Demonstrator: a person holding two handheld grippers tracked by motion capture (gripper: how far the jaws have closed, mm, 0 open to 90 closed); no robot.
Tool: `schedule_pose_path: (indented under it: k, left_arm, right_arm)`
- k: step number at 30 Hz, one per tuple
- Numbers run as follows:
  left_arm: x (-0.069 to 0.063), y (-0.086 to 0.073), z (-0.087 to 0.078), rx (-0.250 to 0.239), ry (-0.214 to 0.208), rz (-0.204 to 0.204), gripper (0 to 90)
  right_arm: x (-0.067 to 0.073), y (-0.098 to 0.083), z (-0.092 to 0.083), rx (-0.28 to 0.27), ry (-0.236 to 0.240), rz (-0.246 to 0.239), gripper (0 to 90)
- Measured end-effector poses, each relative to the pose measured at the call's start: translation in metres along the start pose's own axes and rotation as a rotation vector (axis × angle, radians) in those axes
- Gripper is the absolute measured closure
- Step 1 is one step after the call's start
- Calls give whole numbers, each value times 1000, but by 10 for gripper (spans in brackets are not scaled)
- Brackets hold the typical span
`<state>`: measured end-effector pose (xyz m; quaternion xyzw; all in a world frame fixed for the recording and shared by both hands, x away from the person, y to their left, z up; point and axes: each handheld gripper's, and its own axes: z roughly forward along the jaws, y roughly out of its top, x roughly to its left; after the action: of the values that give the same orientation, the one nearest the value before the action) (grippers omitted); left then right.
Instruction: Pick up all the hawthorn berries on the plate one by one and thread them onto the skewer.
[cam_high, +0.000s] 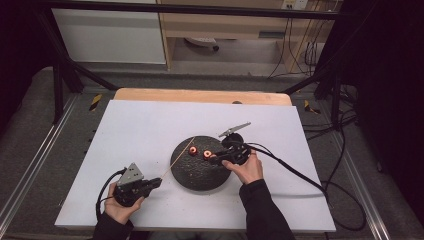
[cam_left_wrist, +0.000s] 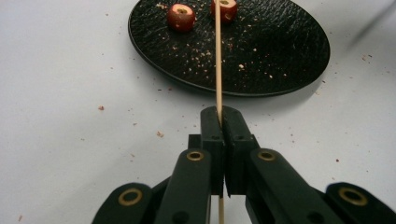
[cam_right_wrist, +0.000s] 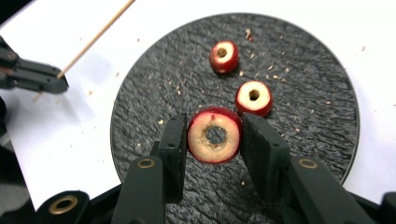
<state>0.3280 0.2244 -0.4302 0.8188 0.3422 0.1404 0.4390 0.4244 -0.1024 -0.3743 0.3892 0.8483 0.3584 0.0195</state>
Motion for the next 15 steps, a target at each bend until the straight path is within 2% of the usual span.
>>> schedule_pose_path:
  k: [8,15]
  left_arm:
    - [-1,0,1,-6,1,-1,881]
    - [-2,0,1,-10,1,-2,881]
  right_arm:
    - [-2,-11,-7,-135,15,56,626]
    - [-4,-21,-7,-244,44,105,626]
